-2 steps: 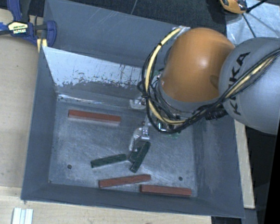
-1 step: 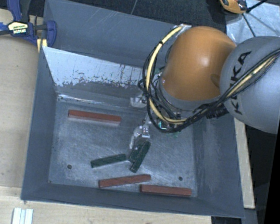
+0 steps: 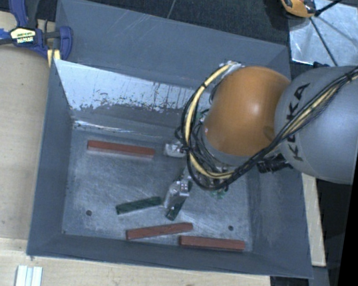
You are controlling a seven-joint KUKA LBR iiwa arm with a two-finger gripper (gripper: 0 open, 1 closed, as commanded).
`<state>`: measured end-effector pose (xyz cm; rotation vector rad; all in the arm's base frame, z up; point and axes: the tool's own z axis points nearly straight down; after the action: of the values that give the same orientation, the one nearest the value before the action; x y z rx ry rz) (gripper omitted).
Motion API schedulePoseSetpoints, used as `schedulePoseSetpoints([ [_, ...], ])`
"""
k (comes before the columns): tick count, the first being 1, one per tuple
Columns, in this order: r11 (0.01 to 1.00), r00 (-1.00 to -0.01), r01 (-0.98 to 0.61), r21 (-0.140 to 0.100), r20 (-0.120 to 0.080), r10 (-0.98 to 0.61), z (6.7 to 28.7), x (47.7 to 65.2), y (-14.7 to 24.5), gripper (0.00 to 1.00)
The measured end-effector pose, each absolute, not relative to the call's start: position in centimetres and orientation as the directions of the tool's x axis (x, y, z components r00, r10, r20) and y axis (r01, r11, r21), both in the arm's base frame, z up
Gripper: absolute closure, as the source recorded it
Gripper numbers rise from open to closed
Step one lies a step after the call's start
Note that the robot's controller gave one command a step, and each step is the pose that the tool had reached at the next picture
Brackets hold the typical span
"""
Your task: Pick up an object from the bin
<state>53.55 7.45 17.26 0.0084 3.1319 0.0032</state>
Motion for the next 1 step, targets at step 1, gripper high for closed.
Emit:
schedulePoseSetpoints([
  [1,0.999,-0.999,-0.046,0.003,-0.027,-0.046,7.70,54.20,6.45,1.00],
])
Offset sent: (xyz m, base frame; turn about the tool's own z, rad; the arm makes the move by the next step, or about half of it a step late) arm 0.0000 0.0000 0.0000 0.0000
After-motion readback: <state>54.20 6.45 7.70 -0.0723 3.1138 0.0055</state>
